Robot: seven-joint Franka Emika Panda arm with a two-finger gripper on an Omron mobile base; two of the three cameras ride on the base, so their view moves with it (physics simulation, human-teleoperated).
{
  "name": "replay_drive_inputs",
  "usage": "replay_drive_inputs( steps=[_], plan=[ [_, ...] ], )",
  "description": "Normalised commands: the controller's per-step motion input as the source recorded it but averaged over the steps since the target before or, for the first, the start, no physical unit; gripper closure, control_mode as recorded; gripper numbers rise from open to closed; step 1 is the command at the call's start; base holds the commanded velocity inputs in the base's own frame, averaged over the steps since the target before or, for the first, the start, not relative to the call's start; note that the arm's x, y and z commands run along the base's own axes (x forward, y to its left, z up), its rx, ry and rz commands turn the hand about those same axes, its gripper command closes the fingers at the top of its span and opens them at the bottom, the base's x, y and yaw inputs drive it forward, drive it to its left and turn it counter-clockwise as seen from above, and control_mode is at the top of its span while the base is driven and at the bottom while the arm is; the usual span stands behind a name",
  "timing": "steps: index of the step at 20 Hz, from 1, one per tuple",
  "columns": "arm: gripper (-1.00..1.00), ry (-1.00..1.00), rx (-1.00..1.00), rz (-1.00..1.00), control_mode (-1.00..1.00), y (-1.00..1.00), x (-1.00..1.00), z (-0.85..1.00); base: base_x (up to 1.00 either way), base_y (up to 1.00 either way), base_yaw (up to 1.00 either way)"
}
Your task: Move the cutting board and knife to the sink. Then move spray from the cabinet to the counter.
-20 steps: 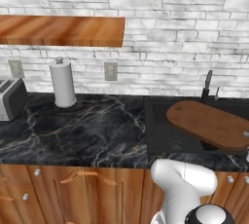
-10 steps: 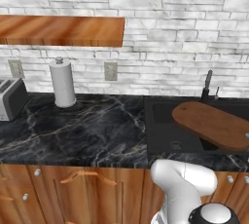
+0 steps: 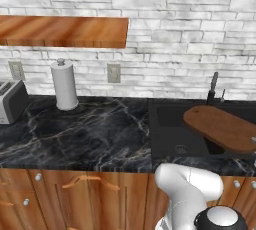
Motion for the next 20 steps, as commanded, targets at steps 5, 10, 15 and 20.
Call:
replay_drive_inputs(
  steps=[5, 10, 15, 20],
  plan=[
    [1.0, 0.08, -0.09, -0.07, -1.0, -0.01, 0.23, -0.22, 0.0, 0.0, 0.0],
    [1.0, 0.19, -0.05, -0.06, -1.0, 0.0, 0.31, -0.15, 0.0, 0.0, 0.0],
    [1.0, 0.22, 0.0, -0.04, -1.0, 0.0, 0.28, -0.03, 0.0, 0.0, 0.0],
    [1.0, 0.14, 0.04, -0.05, -1.0, 0.0, 0.26, -0.04, 0.0, 0.0, 0.0]
  ],
)
